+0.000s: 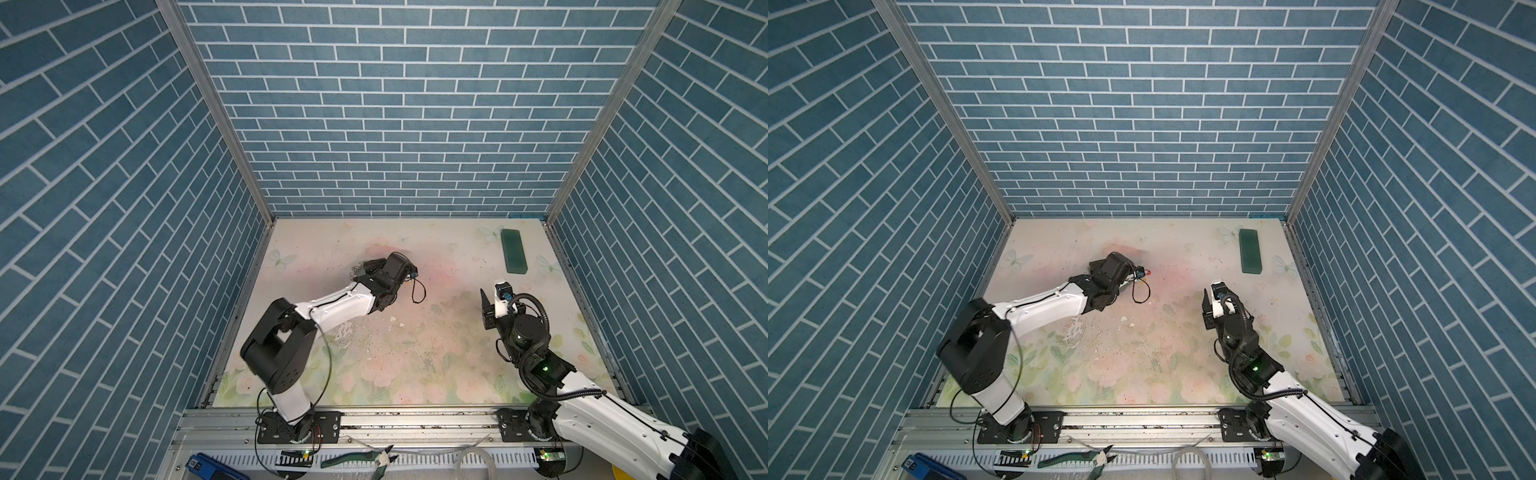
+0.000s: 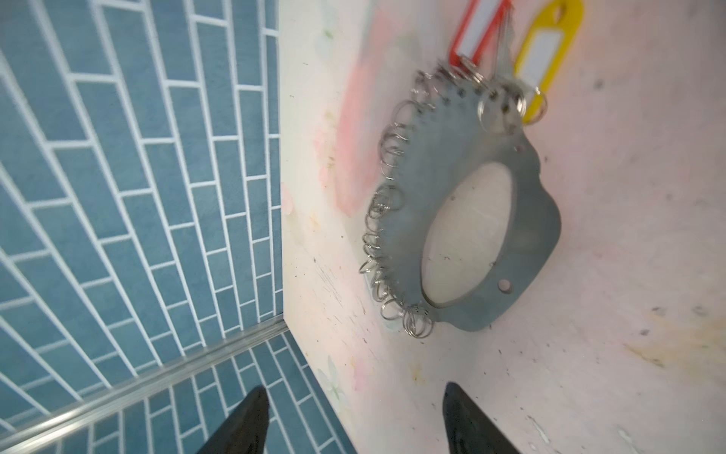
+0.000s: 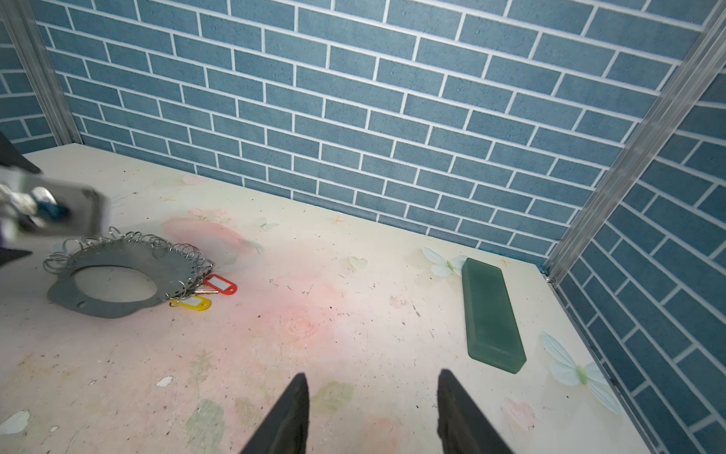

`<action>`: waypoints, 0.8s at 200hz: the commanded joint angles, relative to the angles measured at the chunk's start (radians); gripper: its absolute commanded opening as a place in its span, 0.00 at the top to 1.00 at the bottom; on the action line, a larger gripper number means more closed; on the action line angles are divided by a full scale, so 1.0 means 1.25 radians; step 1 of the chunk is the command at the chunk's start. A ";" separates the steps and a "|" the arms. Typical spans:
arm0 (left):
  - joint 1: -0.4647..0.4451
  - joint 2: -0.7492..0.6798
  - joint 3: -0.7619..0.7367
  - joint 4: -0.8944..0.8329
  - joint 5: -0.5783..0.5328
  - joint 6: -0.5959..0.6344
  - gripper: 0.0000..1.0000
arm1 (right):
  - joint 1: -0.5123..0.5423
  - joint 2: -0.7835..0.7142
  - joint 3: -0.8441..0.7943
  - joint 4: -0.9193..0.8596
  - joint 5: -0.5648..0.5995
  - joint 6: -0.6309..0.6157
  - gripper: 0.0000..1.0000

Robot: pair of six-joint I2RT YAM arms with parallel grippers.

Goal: Put the keys on the keyring

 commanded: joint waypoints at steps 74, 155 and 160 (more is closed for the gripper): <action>0.149 -0.427 -0.352 0.318 0.050 -0.442 0.01 | -0.106 0.113 0.191 -0.288 0.083 0.092 0.43; 0.425 -0.261 -0.588 0.674 0.216 -0.538 0.00 | -0.352 0.445 0.132 0.047 0.101 0.020 0.29; 0.436 -0.246 -0.592 0.707 0.231 -0.530 0.00 | -0.365 0.461 0.118 0.090 0.078 0.015 0.28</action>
